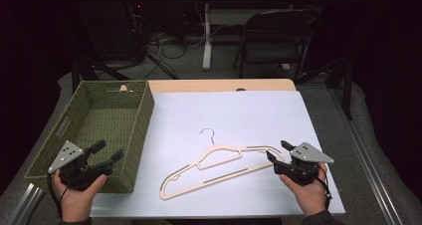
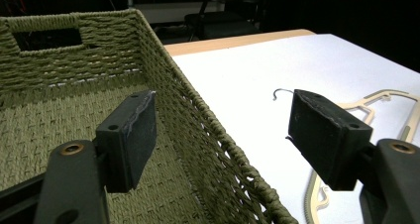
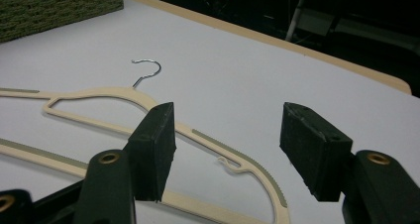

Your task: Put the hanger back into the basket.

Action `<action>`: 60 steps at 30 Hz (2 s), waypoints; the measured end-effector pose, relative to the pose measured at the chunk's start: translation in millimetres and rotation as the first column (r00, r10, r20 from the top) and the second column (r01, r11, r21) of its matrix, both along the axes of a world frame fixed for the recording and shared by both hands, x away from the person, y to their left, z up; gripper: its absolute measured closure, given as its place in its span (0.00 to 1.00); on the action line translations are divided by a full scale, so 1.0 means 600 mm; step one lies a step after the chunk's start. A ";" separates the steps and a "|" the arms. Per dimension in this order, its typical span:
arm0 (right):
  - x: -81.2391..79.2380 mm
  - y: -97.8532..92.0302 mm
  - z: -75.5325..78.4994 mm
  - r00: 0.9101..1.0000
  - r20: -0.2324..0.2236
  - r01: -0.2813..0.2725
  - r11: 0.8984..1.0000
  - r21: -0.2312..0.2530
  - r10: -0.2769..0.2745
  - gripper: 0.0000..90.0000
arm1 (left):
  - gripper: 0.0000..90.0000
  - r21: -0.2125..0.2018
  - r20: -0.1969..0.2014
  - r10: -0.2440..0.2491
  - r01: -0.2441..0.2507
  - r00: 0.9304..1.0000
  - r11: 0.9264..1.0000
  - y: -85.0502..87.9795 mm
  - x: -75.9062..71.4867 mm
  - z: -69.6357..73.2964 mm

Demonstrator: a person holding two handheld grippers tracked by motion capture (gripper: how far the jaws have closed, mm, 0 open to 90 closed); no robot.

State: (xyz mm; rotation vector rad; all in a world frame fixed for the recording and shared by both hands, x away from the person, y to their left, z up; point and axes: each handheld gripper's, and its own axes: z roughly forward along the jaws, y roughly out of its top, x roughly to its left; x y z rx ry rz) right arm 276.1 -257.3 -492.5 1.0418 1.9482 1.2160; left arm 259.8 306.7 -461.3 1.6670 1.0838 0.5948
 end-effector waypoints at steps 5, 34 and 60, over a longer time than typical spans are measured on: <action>0.008 0.003 -0.006 1.000 -0.024 -0.010 1.000 -0.002 0.010 0.43 | 0.29 -0.016 -0.030 0.004 -0.005 1.000 1.000 0.000 0.004 -0.008; 0.119 0.086 0.099 0.939 -0.271 -0.257 0.955 -0.150 0.210 0.50 | 0.35 0.016 -0.044 -0.022 0.022 0.999 1.000 -0.003 -0.008 0.000; 0.223 0.138 0.151 0.889 -0.355 -0.364 0.915 -0.171 0.288 0.41 | 0.35 0.016 -0.060 -0.018 0.019 0.998 1.000 -0.002 -0.006 -0.003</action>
